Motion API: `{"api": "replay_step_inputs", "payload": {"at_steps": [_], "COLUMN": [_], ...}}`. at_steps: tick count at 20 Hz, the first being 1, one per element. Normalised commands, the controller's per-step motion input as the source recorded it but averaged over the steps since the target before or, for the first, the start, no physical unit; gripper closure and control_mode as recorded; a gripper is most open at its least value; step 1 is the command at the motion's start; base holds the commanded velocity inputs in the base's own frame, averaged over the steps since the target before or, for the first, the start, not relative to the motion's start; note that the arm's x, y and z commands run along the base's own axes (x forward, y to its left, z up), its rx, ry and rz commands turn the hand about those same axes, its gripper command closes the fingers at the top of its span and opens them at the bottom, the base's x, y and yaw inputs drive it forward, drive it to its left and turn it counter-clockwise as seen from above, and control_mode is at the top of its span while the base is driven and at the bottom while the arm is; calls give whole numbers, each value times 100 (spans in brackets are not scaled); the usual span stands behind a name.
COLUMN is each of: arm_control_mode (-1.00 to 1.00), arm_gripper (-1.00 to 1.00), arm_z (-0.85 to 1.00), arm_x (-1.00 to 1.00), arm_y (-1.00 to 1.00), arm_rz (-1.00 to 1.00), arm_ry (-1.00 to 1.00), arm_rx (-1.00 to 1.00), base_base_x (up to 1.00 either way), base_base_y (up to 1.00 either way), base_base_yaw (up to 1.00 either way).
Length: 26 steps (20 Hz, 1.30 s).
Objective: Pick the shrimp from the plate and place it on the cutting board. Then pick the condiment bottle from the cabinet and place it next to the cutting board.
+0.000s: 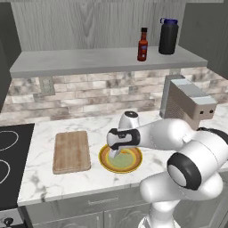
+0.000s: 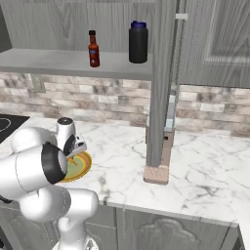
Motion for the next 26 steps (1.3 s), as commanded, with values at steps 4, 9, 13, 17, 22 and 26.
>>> {"api": "replay_step_inputs", "payload": {"at_steps": [4, 9, 13, 17, 22, 26], "arm_control_mode": [-100, -100, -100, -100, -100, -100], "arm_gripper": [100, 100, 100, 100, 100, 100], "arm_z": [14, 14, 12, 11, 10, 7], "arm_x": [0, 0, 0, 0, 0, 0], "arm_y": [6, 10, 16, 21, 24, 29], "arm_rz": [0, 0, 0, 0, 0, 0], "arm_ry": [0, 0, 0, 0, 0, 0], "arm_rx": [2, 3, 3, 3, 2, 0], "base_base_x": [0, 0, 0, 0, 0, 0], "base_base_y": [0, 0, 0, 0, 0, 0], "base_base_yaw": [0, 0, 0, 0, 0, 0]}}
